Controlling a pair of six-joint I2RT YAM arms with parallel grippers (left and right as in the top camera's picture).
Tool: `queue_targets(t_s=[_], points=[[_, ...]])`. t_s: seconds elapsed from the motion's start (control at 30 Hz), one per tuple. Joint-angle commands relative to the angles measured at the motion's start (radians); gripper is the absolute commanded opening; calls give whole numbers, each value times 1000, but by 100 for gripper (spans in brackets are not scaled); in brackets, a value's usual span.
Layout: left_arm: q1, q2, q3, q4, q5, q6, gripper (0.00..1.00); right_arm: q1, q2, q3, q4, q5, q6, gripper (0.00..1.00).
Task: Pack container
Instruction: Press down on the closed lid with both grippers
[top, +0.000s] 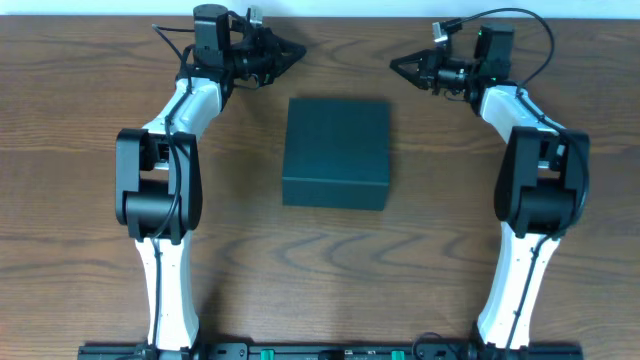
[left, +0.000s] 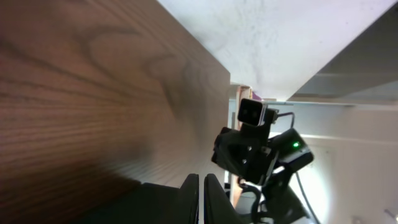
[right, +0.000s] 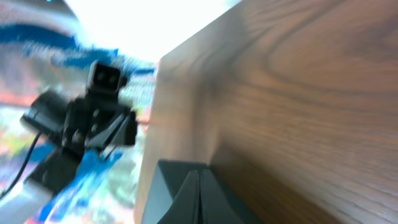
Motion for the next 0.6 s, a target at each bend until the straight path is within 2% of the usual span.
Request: queue_targets(t_s=[0.0,0.1,0.23,0.4,0.57], points=[[0,-145,11,-56,-78,141,6,-6,-158,2,-106,311,-63,2],[-6,-254,11,-267,-286,320,6,0,-272,2,-235,487,-192,2],[-36,-396,11,-495,-598,520,6,19,-417,2,-358,558,-340,2],[-103,-456,11,-610,-668,681,6,68,-527,2,-591,571,-524,2],[-194,-412,10,-732,-682,760,6,97,-624,2,-906,755,-639,2]])
